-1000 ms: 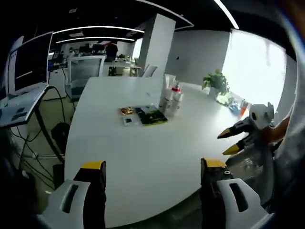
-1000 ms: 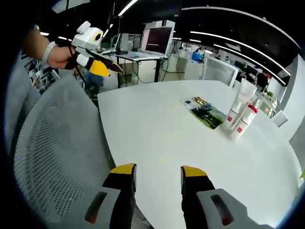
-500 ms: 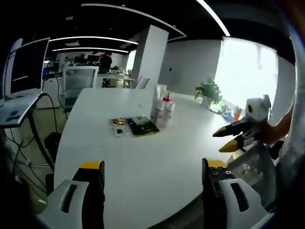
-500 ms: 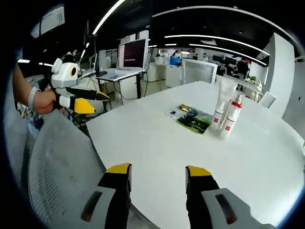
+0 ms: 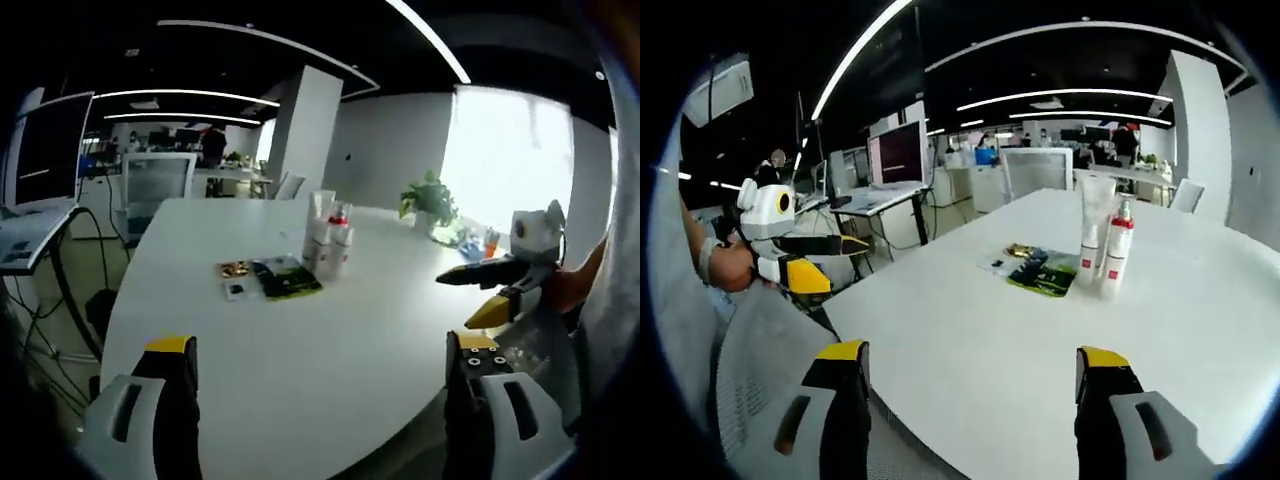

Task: Arrange the skincare products in the storage area until every visible bottle or jar stands upright without overlapping.

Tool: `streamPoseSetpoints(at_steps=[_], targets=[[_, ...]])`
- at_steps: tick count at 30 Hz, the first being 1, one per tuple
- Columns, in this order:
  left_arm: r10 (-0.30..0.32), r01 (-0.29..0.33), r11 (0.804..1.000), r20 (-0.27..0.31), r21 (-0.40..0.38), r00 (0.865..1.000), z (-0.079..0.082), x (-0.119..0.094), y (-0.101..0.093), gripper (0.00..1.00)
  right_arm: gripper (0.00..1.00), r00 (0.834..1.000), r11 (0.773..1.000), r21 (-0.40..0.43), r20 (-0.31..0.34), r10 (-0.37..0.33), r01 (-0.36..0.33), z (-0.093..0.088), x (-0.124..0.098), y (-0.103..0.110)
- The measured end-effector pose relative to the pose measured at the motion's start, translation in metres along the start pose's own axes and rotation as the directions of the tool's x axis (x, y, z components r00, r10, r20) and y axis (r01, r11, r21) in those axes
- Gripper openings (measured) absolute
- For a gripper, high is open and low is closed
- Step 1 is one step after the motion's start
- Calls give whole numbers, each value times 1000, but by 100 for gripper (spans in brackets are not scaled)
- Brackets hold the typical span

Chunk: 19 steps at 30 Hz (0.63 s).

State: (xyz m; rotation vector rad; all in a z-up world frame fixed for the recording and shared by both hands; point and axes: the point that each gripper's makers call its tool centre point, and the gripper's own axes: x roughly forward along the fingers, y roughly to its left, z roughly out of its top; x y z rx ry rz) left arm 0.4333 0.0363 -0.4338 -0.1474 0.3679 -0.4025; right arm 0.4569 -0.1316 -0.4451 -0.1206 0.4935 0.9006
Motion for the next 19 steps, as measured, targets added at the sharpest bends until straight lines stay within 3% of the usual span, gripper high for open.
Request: streamPoseSetpoints(at_steps=[12, 19], targets=[[25, -24, 999, -33, 32, 999, -10, -2, 4, 96, 99, 999, 1000, 26, -30, 14, -13, -6, 2, 2], [30, -28, 997, -37, 66, 999, -10, -3, 4, 94, 99, 998, 1000, 13, -57, 30, -29, -12, 3, 6]])
